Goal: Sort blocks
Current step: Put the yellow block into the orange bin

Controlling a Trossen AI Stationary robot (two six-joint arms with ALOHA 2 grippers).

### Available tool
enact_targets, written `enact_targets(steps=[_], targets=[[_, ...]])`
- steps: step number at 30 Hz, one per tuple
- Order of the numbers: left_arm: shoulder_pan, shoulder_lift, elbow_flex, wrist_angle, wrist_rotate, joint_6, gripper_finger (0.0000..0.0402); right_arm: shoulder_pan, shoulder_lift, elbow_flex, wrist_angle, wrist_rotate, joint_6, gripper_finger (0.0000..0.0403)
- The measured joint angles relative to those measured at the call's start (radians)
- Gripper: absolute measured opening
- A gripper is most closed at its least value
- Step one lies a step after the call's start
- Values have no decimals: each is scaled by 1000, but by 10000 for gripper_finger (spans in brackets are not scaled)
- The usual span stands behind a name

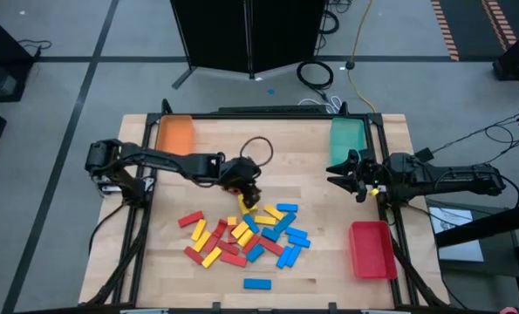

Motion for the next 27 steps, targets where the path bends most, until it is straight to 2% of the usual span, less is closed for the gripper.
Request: enact_targets(steps=[2,3,5,7,9,13,17,23,27], targets=[[2,6,0,11,8,-73,192,0,0,0,0,0,-5,194],[-4,7,0,17,18,-29,192,0,0,0,1,0,-16,194],[-35,8,0,5,39,218,192,0,0,0,-4,0,-59,194],[-76,8,0,-38,61,543,192,0,0,0,-13,0,-95,194],[-103,9,0,-90,66,744,192,0,0,0,-14,0,-108,194],[-86,49,1,-153,-23,807,192,0,0,0,-17,0,-101,194],[-63,84,30,-156,8,959,192,0,0,0,-24,0,-97,194],[-37,191,231,-296,7,1110,192,0,0,0,-29,0,-96,194],[-33,264,331,-526,50,1196,192,0,0,0,-29,0,-97,194]])
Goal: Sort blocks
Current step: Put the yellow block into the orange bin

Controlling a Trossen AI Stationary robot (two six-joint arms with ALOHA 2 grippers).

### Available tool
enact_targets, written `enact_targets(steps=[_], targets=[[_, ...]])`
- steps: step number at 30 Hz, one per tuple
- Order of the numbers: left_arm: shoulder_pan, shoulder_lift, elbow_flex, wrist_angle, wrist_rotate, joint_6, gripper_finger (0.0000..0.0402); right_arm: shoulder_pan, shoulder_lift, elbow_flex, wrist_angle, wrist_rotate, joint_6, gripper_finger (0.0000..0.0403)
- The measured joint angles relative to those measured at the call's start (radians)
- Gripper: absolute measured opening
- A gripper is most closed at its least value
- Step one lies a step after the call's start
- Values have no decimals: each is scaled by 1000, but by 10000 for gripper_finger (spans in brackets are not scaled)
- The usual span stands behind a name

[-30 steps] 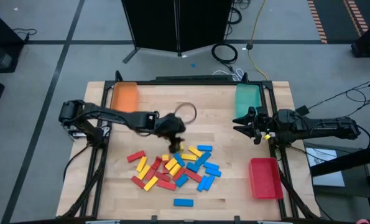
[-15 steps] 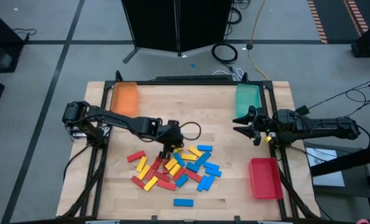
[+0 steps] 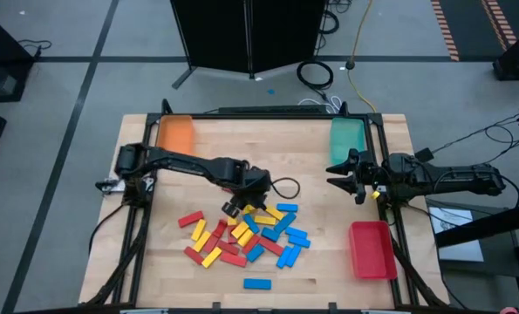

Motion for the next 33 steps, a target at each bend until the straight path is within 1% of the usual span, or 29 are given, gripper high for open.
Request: enact_targets(steps=[3,9,14,19,23,27,33], targets=[[-11,16,28,-63,-1,96,192,0,0,0,-4,0,-15,194],[-17,15,30,11,-28,240,192,0,0,0,-20,0,-18,194],[-7,15,30,14,-30,344,192,0,0,0,-23,0,-16,194],[0,20,29,-1,-2,391,192,0,0,0,-23,0,-16,194],[0,58,28,0,15,409,192,0,0,0,-23,0,-16,194],[3,89,28,7,4,410,192,0,0,0,-24,1,-16,194],[6,105,28,13,-5,412,192,0,0,0,-29,1,-16,194]])
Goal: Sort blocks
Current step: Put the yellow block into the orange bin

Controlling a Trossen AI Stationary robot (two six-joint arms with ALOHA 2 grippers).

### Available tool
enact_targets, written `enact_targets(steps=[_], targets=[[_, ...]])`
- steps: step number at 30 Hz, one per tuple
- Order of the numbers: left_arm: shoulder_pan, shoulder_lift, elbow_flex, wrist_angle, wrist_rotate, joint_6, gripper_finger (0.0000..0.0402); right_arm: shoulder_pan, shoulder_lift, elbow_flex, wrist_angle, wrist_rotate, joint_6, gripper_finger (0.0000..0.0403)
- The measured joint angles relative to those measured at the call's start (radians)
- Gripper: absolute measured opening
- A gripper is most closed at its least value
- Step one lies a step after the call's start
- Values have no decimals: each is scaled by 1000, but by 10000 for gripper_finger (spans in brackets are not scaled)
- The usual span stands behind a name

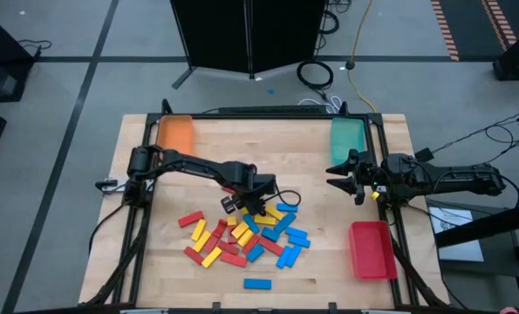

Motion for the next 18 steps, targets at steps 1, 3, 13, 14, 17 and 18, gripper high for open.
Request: enact_targets(steps=[1,3,13,14,17,18], targets=[[1,0,0,3,1,1,192,0,0,0,0,0,0,194],[3,2,0,14,9,13,192,0,0,0,0,0,0,194],[18,48,3,26,19,23,188,0,0,0,-2,0,0,194],[18,50,3,37,20,20,181,0,0,0,-1,0,0,194],[18,57,-1,34,20,21,138,0,0,0,-1,0,10,194],[18,55,0,46,20,21,119,0,0,0,-1,0,15,194]])
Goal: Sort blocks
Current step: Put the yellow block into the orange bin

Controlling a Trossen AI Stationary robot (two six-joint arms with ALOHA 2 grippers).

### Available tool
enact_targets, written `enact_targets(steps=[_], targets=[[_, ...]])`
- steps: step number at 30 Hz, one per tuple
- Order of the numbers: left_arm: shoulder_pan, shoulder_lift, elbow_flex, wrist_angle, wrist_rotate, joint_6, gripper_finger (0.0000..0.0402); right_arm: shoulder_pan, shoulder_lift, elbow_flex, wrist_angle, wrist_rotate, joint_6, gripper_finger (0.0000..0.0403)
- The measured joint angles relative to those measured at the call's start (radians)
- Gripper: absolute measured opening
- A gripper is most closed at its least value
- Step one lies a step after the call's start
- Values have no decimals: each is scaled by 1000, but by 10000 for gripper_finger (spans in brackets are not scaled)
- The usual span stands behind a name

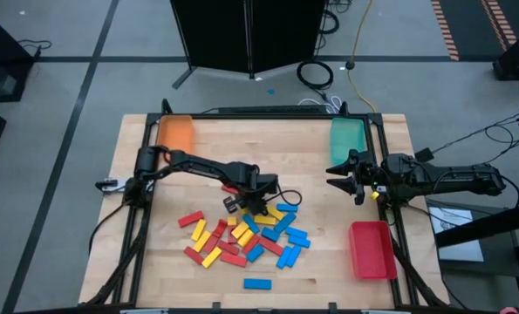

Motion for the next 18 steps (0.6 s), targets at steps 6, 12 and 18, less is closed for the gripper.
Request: enact_targets(steps=[6,12,18], targets=[[-1,-1,1,5,-33,-5,107,0,0,0,0,0,11,194],[-1,-1,69,0,-113,-166,107,0,0,0,1,5,12,194],[60,-61,185,20,-239,-518,107,0,0,0,3,5,12,194]])
